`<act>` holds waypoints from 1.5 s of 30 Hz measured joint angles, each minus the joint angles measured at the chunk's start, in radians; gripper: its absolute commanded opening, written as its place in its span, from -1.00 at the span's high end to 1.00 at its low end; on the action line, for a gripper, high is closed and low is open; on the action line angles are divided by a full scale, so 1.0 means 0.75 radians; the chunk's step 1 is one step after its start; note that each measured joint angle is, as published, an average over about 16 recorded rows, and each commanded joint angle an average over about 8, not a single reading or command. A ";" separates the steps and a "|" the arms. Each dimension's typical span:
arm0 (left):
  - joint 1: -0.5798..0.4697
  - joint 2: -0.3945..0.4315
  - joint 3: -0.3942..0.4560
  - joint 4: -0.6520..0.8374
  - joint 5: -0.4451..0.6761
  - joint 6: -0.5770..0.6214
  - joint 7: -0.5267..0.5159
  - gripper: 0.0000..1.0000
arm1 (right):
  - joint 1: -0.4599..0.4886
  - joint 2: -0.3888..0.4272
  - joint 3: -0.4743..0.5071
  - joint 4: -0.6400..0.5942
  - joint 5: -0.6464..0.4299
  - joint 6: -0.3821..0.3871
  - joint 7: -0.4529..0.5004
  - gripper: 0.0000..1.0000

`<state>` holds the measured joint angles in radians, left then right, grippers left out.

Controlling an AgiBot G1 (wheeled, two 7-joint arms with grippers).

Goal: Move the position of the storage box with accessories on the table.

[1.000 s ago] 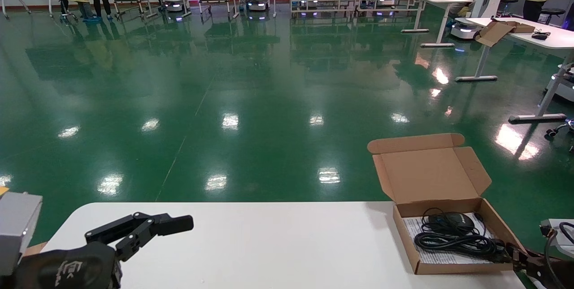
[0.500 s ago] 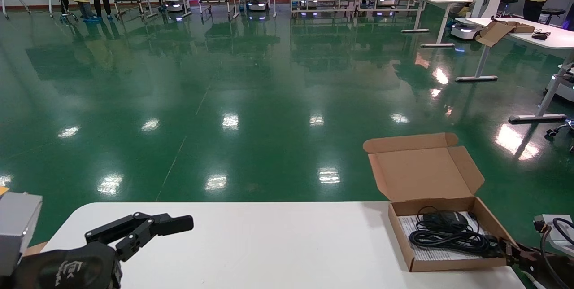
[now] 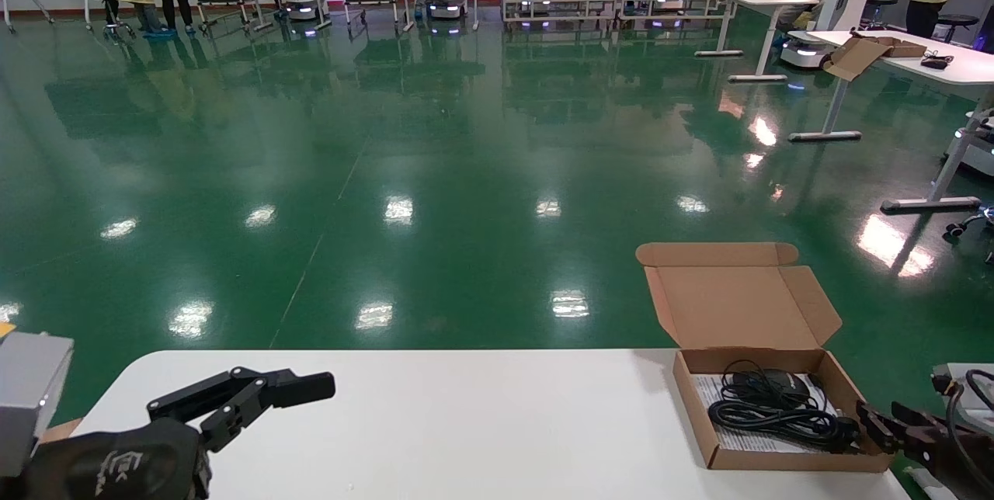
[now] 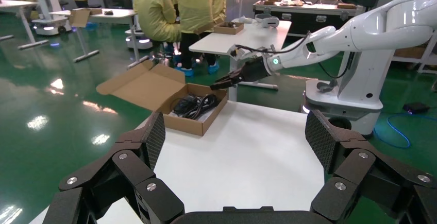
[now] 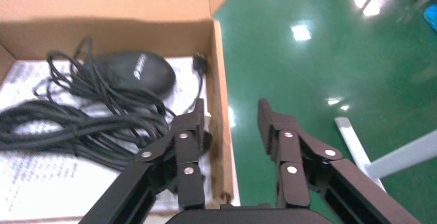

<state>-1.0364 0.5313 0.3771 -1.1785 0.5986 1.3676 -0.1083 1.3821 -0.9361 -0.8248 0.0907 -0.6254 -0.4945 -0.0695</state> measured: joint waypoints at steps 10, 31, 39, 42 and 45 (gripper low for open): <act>0.000 0.000 0.000 0.000 0.000 0.000 0.000 -1.00 | 0.033 0.005 0.043 0.015 0.058 -0.089 -0.018 -1.00; 0.000 0.000 0.000 0.000 0.000 0.000 0.000 -1.00 | 0.011 0.035 0.166 0.293 0.252 -0.299 0.092 -1.00; 0.000 0.000 0.000 0.000 0.000 0.000 0.000 -1.00 | -0.008 0.044 0.181 0.343 0.268 -0.330 0.111 -1.00; 0.000 0.000 0.000 0.000 0.000 0.000 0.000 -1.00 | -0.014 0.051 0.190 0.360 0.259 -0.344 0.112 -1.00; 0.000 0.000 0.000 0.000 0.000 0.000 0.000 -1.00 | -0.023 0.061 0.204 0.389 0.245 -0.369 0.116 -1.00</act>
<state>-1.0362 0.5312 0.3770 -1.1782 0.5984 1.3673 -0.1083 1.3648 -0.8904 -0.6718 0.3826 -0.4413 -0.7709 0.0177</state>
